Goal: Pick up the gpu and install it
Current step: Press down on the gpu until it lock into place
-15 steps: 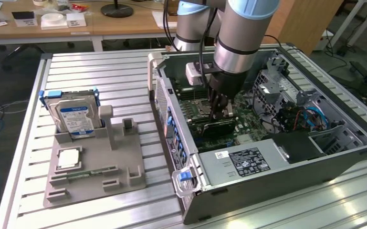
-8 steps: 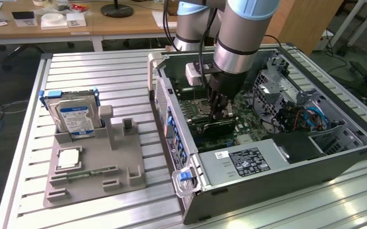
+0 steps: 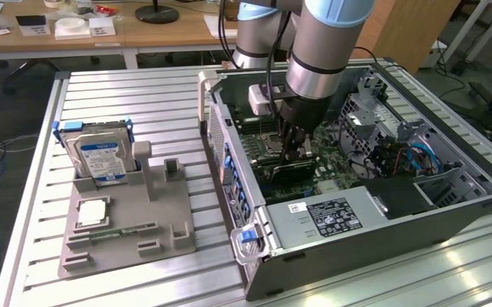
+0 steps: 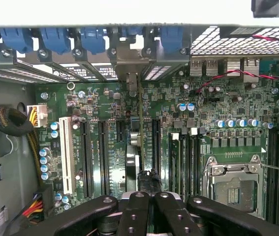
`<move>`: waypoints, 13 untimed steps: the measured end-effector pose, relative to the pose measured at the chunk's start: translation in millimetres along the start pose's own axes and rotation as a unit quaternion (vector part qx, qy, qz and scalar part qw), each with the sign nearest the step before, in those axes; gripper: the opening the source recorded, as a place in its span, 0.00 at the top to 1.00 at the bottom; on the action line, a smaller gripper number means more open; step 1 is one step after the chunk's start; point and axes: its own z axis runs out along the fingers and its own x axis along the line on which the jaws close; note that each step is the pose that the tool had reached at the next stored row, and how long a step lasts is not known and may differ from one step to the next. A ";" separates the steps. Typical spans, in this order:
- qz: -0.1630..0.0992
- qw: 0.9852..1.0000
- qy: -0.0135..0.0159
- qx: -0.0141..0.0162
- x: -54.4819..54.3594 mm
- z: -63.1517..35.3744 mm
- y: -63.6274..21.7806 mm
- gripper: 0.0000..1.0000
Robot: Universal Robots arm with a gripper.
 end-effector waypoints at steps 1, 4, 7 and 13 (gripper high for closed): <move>0.000 1.000 0.000 0.000 0.0 0.1 0.0 0.89; 0.000 1.000 0.000 0.000 0.0 0.9 0.1 0.89; 0.000 1.000 0.000 0.000 0.1 1.1 0.2 0.89; 0.000 1.000 0.000 0.000 0.1 1.6 0.7 0.89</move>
